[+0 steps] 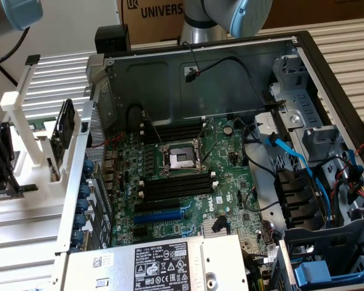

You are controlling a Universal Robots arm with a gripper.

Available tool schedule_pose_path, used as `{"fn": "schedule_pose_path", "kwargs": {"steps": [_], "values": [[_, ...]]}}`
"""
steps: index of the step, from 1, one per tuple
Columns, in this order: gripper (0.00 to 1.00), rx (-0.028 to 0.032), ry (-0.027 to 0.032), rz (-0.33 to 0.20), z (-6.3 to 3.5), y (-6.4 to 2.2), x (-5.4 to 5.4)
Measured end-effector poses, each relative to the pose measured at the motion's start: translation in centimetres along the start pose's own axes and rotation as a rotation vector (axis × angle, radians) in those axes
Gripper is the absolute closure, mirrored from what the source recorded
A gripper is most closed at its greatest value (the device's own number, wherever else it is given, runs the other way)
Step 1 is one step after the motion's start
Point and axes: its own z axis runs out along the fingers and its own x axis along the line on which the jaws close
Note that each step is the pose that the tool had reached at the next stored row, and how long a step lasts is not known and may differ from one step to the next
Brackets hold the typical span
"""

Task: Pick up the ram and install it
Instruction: 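Pick up the ram and move it above insertion slot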

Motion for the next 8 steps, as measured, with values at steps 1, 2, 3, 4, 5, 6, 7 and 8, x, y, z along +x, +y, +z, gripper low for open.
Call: {"fn": "schedule_pose_path", "kwargs": {"steps": [1,2,3,4,5,6,7,8], "values": [[0.87,0.0001,-0.0001,0.000,-0.31,0.01,0.0],[0.87,0.0000,-0.0001,0.000,-0.56,0.02,0.0],[0.87,0.0000,0.0000,0.000,-0.84,0.03,0.0],[0.87,-0.0002,0.0001,0.000,-1.16,0.04,-0.1],[0.87,0.0000,0.0000,0.000,-1.52,0.05,-0.1],[0.87,0.0001,0.0000,0.000,-1.86,0.06,-0.1],[0.87,-0.0001,0.0001,0.000,-2.25,0.07,-0.1],[0.87,0.0000,0.0001,0.000,-2.62,0.09,-0.1]]}}
